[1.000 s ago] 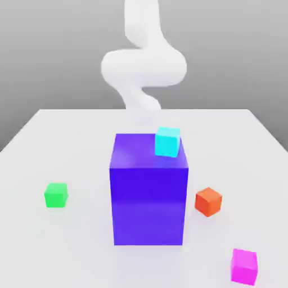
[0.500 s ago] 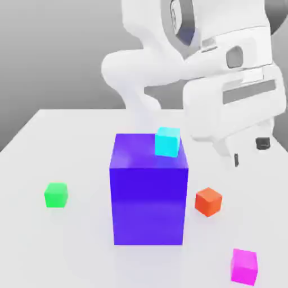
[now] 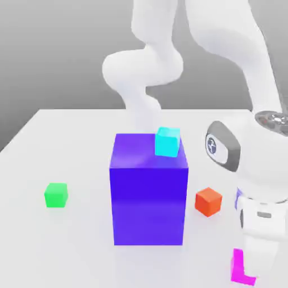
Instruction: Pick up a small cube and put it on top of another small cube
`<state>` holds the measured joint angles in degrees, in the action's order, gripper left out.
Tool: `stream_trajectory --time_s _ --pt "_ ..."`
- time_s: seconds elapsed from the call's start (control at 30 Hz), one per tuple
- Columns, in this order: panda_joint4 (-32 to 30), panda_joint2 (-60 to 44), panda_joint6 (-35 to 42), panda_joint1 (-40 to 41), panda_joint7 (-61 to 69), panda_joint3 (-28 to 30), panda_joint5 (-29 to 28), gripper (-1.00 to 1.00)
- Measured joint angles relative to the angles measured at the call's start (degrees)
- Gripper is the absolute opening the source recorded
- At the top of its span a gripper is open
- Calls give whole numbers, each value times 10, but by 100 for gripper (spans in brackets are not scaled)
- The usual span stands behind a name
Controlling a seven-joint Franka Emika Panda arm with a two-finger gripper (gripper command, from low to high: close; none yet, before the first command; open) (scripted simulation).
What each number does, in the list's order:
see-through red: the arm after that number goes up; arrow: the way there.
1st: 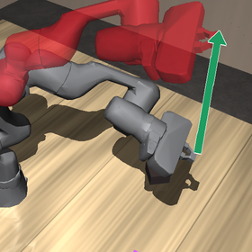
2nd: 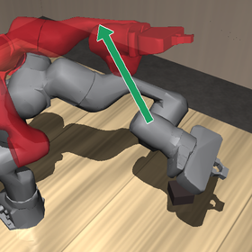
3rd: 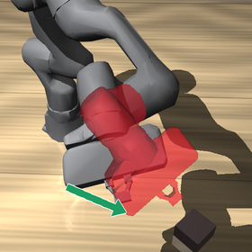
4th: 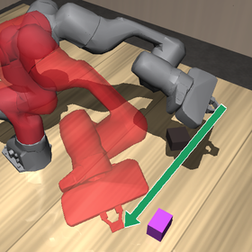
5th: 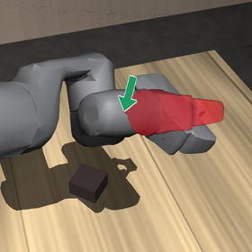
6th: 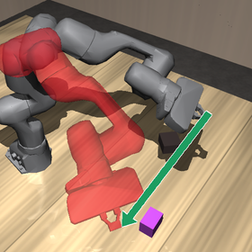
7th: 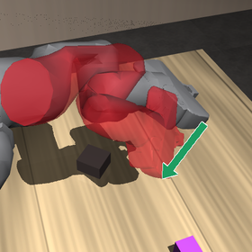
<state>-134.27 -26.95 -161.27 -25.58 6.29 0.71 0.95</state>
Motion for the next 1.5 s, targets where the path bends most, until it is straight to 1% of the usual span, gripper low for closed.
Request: stream_trajectory --time_s 0.23,0.4,0.5,0.6,0.83,0.97,1.13,1.3,1.37,1.5 --pt "0 -2 0 0 0 0 -1 -100" --pt "-17 83 68 2 -3 4 1 -100" --pt "-15 96 83 29 -16 22 29 -100" --pt "-26 122 98 65 -32 58 44 -100" --pt "-70 198 137 161 -71 163 61 -100" --pt "-97 236 159 247 -92 216 71 -100" --pt "-158 290 181 370 -117 270 53 -100" --pt "-225 327 189 451 -127 321 48 -100" --pt "-247 341 179 463 -132 326 27 -100" --pt "-284 373 148 483 -147 316 -35 -100"
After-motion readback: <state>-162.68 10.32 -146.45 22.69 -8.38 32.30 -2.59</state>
